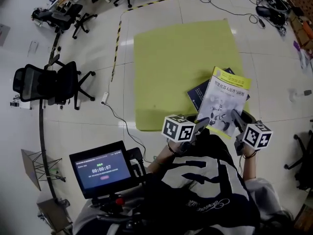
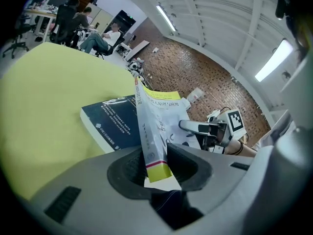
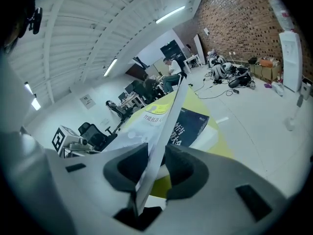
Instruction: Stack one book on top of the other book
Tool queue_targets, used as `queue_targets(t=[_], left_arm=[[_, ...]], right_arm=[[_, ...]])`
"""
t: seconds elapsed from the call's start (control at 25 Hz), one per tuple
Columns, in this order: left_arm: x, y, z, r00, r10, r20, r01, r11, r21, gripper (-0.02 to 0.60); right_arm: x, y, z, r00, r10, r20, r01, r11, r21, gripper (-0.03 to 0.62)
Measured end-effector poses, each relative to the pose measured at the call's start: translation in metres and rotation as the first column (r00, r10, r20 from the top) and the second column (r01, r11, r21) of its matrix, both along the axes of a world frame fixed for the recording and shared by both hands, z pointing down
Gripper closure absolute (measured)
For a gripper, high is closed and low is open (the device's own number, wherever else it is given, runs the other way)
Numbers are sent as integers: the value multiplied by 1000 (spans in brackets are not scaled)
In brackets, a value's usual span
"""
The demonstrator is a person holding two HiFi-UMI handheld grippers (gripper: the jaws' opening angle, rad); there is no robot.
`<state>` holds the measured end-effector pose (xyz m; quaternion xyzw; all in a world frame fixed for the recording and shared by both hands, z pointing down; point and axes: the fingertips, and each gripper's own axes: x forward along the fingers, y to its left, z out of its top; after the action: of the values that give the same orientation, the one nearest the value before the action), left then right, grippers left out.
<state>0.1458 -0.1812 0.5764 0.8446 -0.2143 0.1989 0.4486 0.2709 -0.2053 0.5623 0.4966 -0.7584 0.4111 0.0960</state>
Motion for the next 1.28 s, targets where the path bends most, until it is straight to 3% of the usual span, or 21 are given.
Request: queue_targets(t=[0.2,0.36,0.52,0.76,1.12,1.28], left_arm=[[24,-20,13,998,-53,24,55,997,-61,477],[10,-9,27,995,-63,77,69,994,-81,477],[10,-12,36,993,-87,82,96,989,-110,475],[8,-16,44,988,-123,90,134,983,-127,460],[-13,-2,42,982,-119,150,135,985,-107,445],[-14,-4,38,971,-113,210,138,984,-109,436]], right_arm=[[22,-25,17,999,-46,-7,45,998,-46,485],[11,-16,32,996,-79,-32,76,994,-76,477],[19,-19,43,995,-95,-36,91,992,-85,453],[30,-20,56,985,-97,-141,85,992,-91,410],[26,12,54,990,-18,-139,9,997,-72,411],[35,17,49,992,14,-122,-22,997,-70,411]])
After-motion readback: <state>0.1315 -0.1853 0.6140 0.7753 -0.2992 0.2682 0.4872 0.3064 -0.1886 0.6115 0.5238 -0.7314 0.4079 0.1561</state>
